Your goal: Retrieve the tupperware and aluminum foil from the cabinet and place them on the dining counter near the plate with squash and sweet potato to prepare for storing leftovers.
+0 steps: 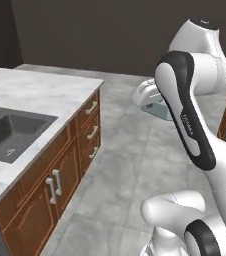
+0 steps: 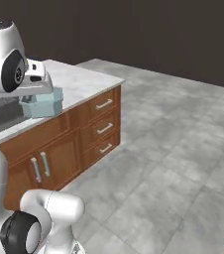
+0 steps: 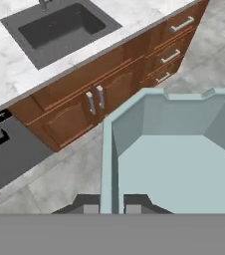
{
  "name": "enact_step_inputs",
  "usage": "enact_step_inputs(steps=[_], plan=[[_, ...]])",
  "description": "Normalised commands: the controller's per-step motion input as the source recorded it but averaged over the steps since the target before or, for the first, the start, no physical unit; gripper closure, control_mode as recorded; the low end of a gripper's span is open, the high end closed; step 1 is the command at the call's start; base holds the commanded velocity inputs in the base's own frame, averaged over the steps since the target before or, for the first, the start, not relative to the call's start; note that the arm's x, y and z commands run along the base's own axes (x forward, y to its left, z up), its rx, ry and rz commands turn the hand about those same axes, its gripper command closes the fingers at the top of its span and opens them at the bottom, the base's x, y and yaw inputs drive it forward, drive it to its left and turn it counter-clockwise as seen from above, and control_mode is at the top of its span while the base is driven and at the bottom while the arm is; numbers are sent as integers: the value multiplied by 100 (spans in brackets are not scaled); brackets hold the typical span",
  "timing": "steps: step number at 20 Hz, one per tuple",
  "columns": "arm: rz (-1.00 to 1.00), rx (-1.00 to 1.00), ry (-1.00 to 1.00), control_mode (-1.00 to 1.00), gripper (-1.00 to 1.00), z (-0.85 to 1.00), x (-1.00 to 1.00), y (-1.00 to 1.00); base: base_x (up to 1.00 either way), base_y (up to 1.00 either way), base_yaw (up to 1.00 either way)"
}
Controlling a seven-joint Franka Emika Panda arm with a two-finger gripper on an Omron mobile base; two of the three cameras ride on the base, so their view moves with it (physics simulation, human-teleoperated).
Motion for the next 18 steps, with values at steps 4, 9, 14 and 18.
enact_step_inputs(steps=[4,9,14,18], plan=[[0,0,0,100,100,0,0,0,96,41,-57],[0,0,0,100,100,0,0,0,94,40,-57],[0,0,0,100,100,0,0,0,99,39,-56],[0,0,0,100,100,0,0,0,100,44,-48]])
